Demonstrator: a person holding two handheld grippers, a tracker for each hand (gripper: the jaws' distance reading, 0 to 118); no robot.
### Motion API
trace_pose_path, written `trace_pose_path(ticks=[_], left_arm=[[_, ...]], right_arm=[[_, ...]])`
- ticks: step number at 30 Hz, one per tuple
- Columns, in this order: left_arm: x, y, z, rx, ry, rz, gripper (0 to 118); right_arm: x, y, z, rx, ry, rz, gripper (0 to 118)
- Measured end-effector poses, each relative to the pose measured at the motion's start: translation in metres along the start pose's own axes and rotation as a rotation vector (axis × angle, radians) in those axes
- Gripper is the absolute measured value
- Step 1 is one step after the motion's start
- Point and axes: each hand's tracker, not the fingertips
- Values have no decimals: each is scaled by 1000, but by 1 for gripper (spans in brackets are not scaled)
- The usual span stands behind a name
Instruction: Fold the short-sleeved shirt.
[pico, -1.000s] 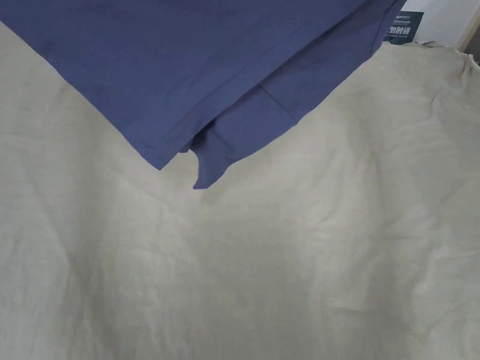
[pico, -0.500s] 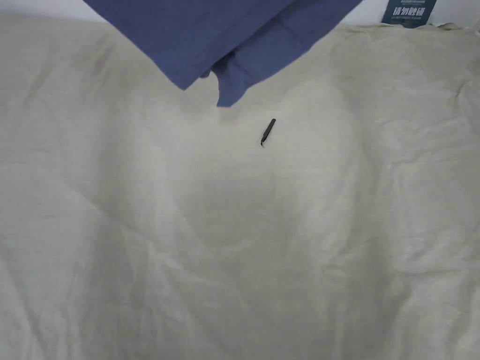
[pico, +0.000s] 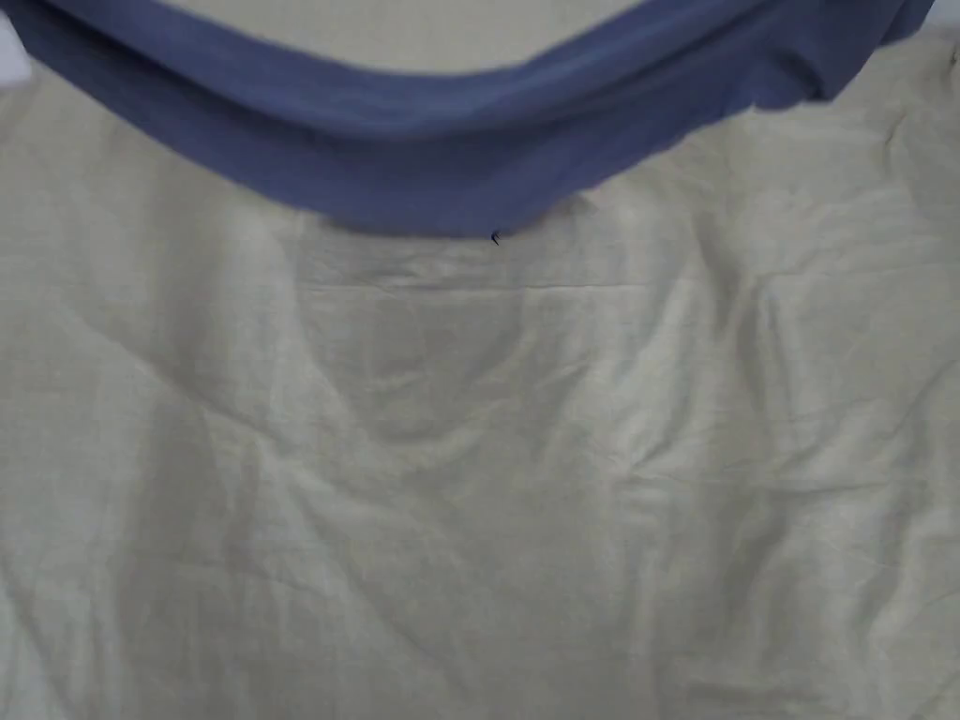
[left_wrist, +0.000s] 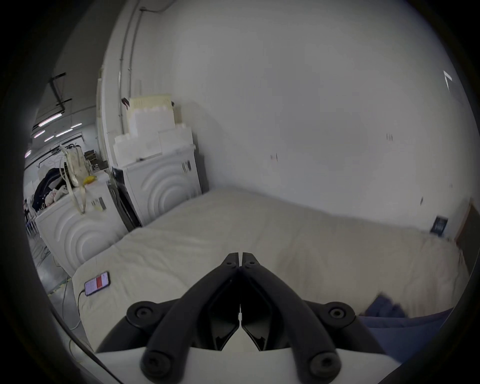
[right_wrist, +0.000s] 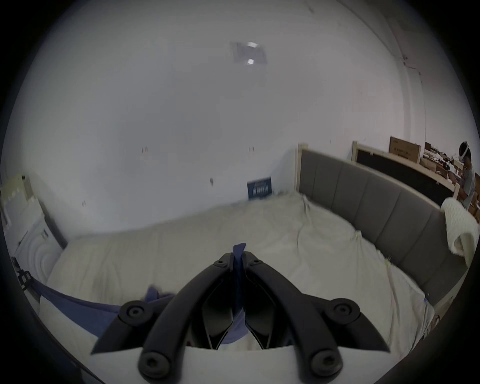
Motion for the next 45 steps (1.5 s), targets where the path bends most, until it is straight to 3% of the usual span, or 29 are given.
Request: trace_pose_path(ticks=[10, 15, 18, 21, 32, 38, 45], left_arm=[[-56, -144, 10, -227, -21, -48, 0], [-107, -199, 26, -311, -21, -17, 0], [-137, -222, 42, -363, -45, 77, 0], [-156, -238, 57, -376, -54, 84, 0], [-225, -276, 135, -307, -99, 117, 0], [-257, -303, 139, -351, -97, 158, 0], [-261, -333, 138, -402, -75, 107, 0]], right_arm=[[49, -179, 11, -272, -6, -111, 3], [85, -240, 44, -317, -41, -138, 3], [108, -260, 69, -323, -43, -197, 3], [124, -270, 92, -319, -37, -202, 3], [170, -296, 170, -273, -22, -166, 3], [182, -310, 186, -290, -16, -162, 3], [187, -338, 180, -349, -41, -148, 3]])
